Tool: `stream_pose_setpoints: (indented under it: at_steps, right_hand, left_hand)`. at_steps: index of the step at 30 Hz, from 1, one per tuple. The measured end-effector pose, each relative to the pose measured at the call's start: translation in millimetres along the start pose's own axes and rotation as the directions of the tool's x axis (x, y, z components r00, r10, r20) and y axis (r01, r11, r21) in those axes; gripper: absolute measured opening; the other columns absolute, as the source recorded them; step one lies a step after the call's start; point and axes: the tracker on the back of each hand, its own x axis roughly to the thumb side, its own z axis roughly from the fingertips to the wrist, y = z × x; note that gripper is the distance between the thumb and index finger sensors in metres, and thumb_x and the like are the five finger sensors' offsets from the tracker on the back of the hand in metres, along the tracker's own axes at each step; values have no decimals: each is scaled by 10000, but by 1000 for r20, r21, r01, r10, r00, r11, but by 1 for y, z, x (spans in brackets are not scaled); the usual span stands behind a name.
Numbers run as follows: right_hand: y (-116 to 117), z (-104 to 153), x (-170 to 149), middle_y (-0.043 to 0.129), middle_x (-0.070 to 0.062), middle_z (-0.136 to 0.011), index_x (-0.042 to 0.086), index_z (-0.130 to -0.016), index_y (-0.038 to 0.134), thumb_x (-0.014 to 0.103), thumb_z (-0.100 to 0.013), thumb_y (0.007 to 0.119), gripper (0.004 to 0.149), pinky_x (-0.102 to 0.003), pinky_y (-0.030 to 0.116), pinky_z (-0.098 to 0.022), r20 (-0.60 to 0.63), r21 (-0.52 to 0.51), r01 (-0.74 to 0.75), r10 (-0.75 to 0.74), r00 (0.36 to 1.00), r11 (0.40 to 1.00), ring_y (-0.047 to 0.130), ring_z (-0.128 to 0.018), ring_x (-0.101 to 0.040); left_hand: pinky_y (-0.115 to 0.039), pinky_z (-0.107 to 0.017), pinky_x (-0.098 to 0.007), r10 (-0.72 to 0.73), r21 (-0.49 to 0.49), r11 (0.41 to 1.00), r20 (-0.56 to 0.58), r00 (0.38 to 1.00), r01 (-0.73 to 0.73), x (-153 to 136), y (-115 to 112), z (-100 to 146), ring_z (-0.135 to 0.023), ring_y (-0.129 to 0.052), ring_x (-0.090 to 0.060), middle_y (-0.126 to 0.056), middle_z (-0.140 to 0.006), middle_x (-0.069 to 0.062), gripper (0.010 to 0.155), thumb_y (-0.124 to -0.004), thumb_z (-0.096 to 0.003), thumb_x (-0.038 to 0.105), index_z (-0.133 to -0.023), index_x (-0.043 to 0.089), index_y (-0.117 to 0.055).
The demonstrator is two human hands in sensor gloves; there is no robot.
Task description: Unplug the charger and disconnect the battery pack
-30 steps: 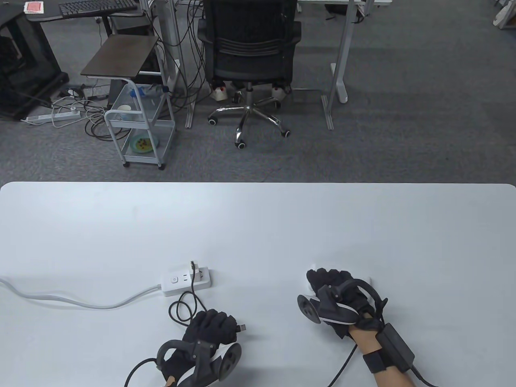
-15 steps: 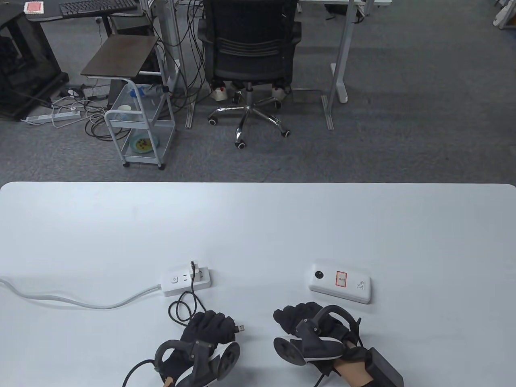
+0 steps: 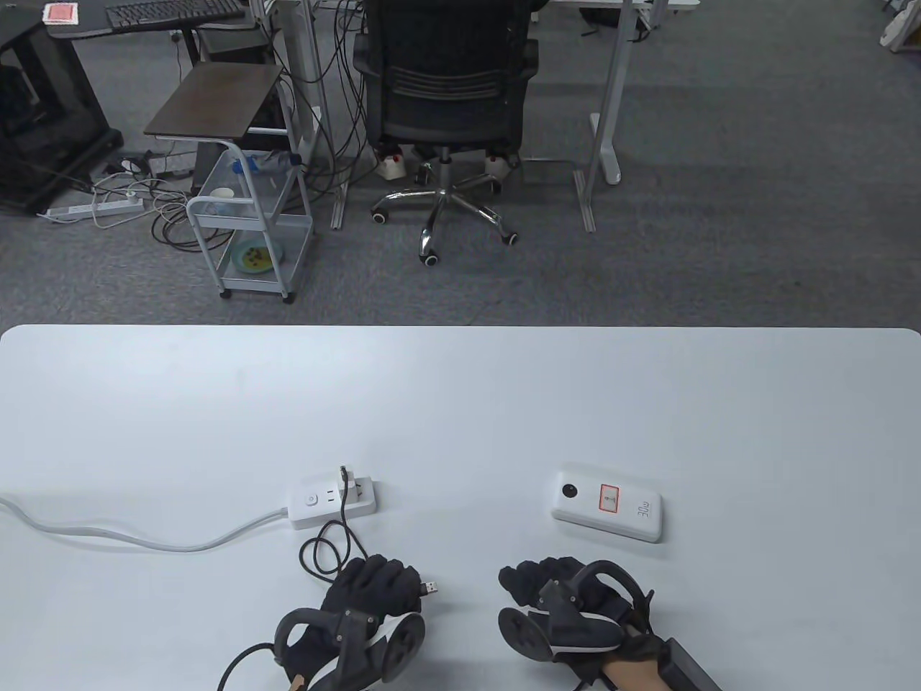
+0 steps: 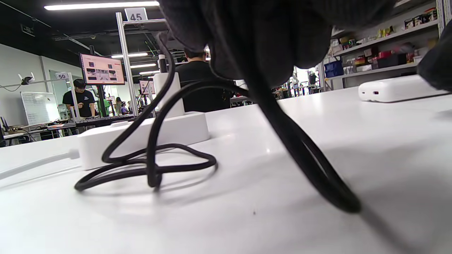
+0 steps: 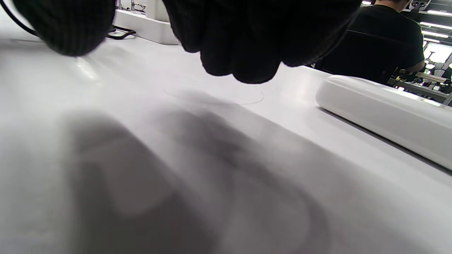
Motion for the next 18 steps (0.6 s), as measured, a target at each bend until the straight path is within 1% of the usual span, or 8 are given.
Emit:
stream_pose_setpoints:
  at_steps: [2,4,5,9,12,14,16,18]
  right_hand:
    - [1,-3,3,681,-68,-1065,215,-1048,509,617,-383,628,786,-516,688,-648,8,19,8,-8,1000,1000,805,-873,-310]
    - [1,-5,6,675,-69,-1067,214,-1049,503,618,-381,627,790,-517,686,-649,26,17,-18,17,999,1000,802,-875,-310]
    - [0,-5,7,677,-67,-1067,214,-1049,503,620,-380,625,792,-515,689,-648,36,11,-29,29,999,1000,804,-876,-307]
    - [-3,-4,4,679,-66,-1066,215,-1048,507,619,-382,628,788,-516,690,-648,44,-8,26,-25,999,1000,805,-875,-308]
    - [-3,-6,0,681,-68,-1065,216,-1046,511,616,-381,632,786,-517,690,-647,51,-13,73,-72,996,997,806,-874,-309]
    - [-2,-9,-3,682,-68,-1064,215,-1045,513,610,-383,636,780,-523,684,-650,73,2,84,-84,994,996,802,-877,-314]
    - [-1,-12,-8,677,-70,-1067,216,-1044,513,605,-382,638,778,-527,678,-654,94,20,86,-87,992,996,795,-884,-319]
    - [-2,-14,-13,667,-73,-1073,215,-1046,509,601,-386,640,775,-534,667,-658,87,25,88,-90,992,996,785,-892,-325]
  left_hand:
    - [-762,-800,-272,-1,-8,1000,-5,1000,1,-1,-1,-1,-952,-987,-66,-954,-947,225,479,-722,-465,577,-910,437,-832]
    - [-753,-807,-280,13,-50,999,9,1000,-12,-3,-5,-3,-968,-975,-66,-948,-955,225,477,-721,-464,587,-904,441,-837]
    - [-755,-805,-279,23,-56,998,9,1000,-23,-3,-7,-3,-963,-977,-68,-950,-950,227,476,-719,-466,585,-903,438,-837]
    - [-754,-804,-282,63,-39,997,22,998,-62,-4,-7,-2,-963,-977,-68,-950,-950,223,475,-718,-466,586,-901,439,-839]
    - [-753,-804,-284,135,-53,990,46,990,-133,-7,-8,-2,-967,-974,-67,-947,-953,225,475,-717,-468,588,-903,437,-838]
    - [-749,-808,-281,183,-75,981,72,980,-177,-10,-10,-2,-970,-971,-66,-942,-957,227,475,-716,-466,590,-902,443,-835]
    - [-747,-808,-288,237,-89,969,75,969,-230,-11,-12,-3,-975,-965,-71,-940,-961,223,477,-717,-467,590,-904,440,-836]
    - [-742,-811,-289,233,-92,970,73,970,-226,-11,-13,-4,-979,-961,-75,-938,-965,220,475,-718,-469,588,-904,440,-838]
